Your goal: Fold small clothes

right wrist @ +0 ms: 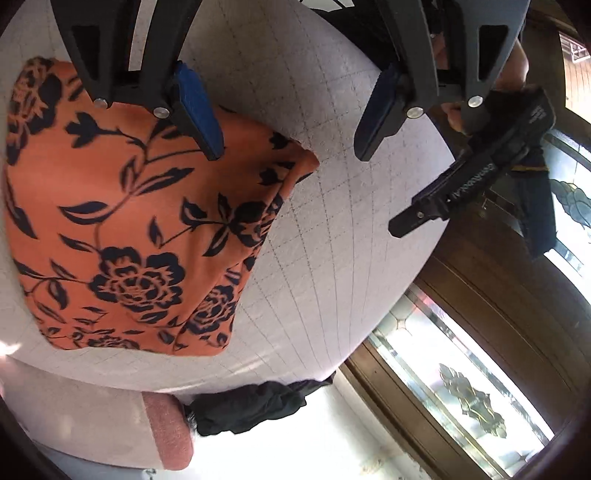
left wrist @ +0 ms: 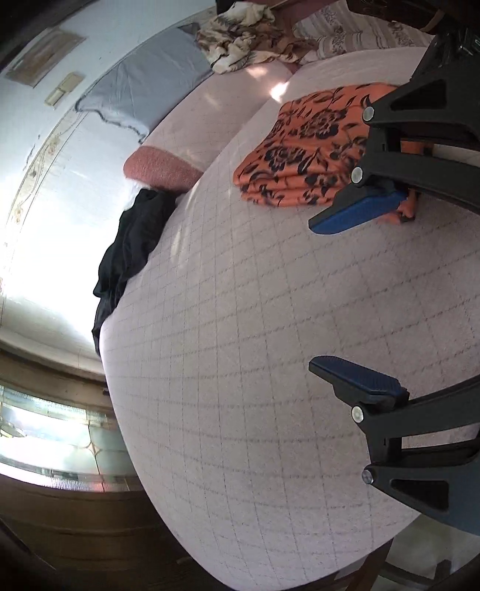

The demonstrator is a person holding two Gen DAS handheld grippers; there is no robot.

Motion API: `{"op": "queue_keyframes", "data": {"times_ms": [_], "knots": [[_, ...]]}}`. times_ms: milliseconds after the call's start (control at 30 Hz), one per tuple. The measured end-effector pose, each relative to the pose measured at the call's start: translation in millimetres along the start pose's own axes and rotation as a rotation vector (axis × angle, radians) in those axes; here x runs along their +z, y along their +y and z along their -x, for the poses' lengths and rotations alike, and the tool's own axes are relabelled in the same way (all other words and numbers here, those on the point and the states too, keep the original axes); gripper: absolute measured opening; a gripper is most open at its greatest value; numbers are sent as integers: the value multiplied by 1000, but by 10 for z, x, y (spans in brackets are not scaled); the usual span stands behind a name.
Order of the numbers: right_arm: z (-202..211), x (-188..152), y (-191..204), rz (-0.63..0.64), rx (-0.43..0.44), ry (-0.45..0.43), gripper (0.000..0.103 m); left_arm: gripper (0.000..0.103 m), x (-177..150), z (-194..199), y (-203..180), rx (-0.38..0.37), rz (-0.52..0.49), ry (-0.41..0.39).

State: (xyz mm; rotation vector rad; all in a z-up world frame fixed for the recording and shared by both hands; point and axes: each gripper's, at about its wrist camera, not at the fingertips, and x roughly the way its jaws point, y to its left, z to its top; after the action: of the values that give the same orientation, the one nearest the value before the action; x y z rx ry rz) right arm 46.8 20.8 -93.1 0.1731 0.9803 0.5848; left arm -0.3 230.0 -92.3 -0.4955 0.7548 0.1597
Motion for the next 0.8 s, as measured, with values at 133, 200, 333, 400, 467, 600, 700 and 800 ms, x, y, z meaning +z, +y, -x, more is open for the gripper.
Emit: {"op": "queue_keyframes", "data": {"times_ms": [133, 200, 333, 400, 467, 600, 700, 800], "knots": [[432, -167, -312, -57, -34, -71, 77, 69, -90, 41, -557, -153, -141, 46], [572, -217, -511, -97, -45, -86, 77, 69, -130, -84, -788, -154, -198, 98], [762, -237, -832, -153, -56, -115, 77, 13, -255, -649, -768, -77, -142, 325], [864, -256, -945, -169, -53, -131, 77, 14, -299, -687, -562, -126, -28, 348], [931, -269, -1058, -186, -46, -139, 77, 14, -303, -643, -485, -129, 9, 353], [890, -207, -1323, -244, 0, -136, 77, 17, -264, -460, -563, -105, -25, 337], [883, -133, -1508, -288, 42, -146, 77, 19, -87, -205, -712, -81, -89, 258], [849, -45, -1756, -353, 82, -140, 78, 37, 122, -62, -1009, -91, -187, 186]]}}
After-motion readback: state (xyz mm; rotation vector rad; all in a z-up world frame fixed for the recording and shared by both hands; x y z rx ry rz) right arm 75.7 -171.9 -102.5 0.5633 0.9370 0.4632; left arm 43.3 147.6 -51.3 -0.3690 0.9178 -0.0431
